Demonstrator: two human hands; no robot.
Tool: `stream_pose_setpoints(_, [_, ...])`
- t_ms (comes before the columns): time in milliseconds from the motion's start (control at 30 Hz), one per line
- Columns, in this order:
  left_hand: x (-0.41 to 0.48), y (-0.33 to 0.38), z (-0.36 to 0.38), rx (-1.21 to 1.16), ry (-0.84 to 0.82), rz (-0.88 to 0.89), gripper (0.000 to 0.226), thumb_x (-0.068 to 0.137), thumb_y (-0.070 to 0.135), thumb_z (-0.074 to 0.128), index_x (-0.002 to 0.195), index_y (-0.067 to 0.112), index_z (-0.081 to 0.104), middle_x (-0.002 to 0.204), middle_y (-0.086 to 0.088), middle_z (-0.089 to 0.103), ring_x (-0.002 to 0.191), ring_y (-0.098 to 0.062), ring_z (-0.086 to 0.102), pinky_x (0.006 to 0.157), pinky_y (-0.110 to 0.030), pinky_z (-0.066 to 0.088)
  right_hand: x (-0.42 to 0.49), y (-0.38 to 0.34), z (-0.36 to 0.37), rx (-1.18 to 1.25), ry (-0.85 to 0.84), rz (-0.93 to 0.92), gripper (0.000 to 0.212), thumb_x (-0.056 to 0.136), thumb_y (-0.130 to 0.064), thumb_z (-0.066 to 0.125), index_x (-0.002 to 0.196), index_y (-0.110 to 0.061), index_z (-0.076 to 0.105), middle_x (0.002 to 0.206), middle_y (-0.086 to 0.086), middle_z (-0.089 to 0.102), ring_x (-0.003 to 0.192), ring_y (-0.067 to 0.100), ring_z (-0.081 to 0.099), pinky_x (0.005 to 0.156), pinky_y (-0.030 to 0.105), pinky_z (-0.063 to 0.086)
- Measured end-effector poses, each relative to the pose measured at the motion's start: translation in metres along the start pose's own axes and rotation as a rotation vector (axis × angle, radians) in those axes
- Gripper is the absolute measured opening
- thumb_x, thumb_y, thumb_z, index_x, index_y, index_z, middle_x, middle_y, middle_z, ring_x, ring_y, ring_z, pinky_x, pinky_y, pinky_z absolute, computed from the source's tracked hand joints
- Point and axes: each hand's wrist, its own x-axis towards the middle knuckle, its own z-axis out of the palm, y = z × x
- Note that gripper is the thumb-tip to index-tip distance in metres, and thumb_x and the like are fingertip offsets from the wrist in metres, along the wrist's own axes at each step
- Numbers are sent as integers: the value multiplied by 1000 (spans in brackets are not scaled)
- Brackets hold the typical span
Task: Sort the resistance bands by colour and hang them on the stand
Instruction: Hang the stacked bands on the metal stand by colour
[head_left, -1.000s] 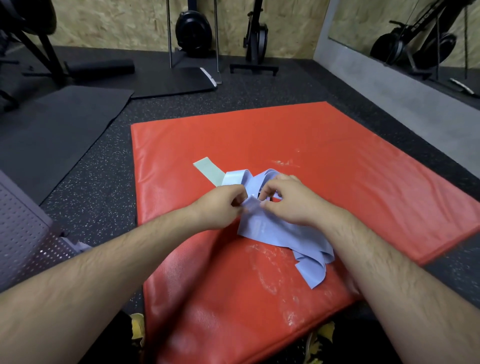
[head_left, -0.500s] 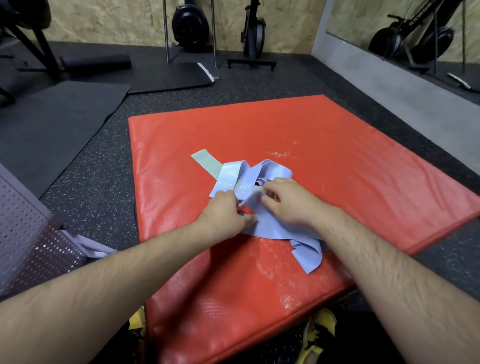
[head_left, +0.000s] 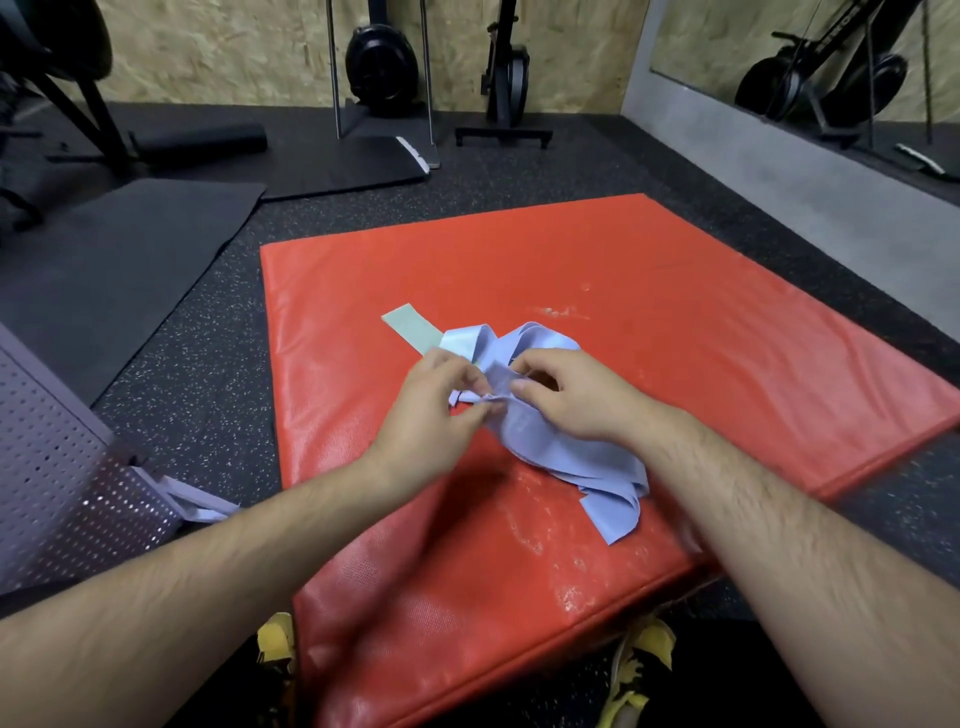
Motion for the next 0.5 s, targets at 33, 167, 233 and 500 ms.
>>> stream_pose_setpoints(33, [1, 0, -4, 3, 14, 1, 16, 84, 19, 77, 82, 23, 62, 103, 6, 57, 102, -3, 53, 83, -14, 40, -1, -2, 0, 19, -19, 3, 17, 101, -30, 53, 84, -27, 54, 70, -13, 53, 63, 2, 47, 61, 19, 34])
stream_pose_setpoints(167, [8, 4, -14, -91, -18, -98, 18, 87, 15, 73, 80, 21, 57, 87, 9, 64, 79, -4, 57, 72, -23, 43, -5, -14, 1, 191, -31, 28, 26, 101, -28, 51, 75, -30, 53, 65, -16, 47, 61, 2, 43, 61, 18, 35])
stream_pose_setpoints(233, [12, 7, -18, -112, -15, -102, 18, 86, 13, 74, 80, 16, 57, 75, 9, 60, 67, -4, 52, 64, -22, 42, -4, -21, 1, 331, 4, 72, 32, 103, -33, 49, 73, -23, 53, 62, -15, 40, 58, 3, 37, 60, 22, 34])
stream_pose_setpoints(500, [19, 18, -51, -275, 148, -145, 16, 90, 10, 70, 84, 12, 55, 70, -4, 57, 64, -17, 56, 59, -36, 51, -12, -28, -14, 423, -183, 61, 42, 87, -35, 76, 91, 1, 56, 68, 5, 39, 61, 16, 35, 54, 28, 30])
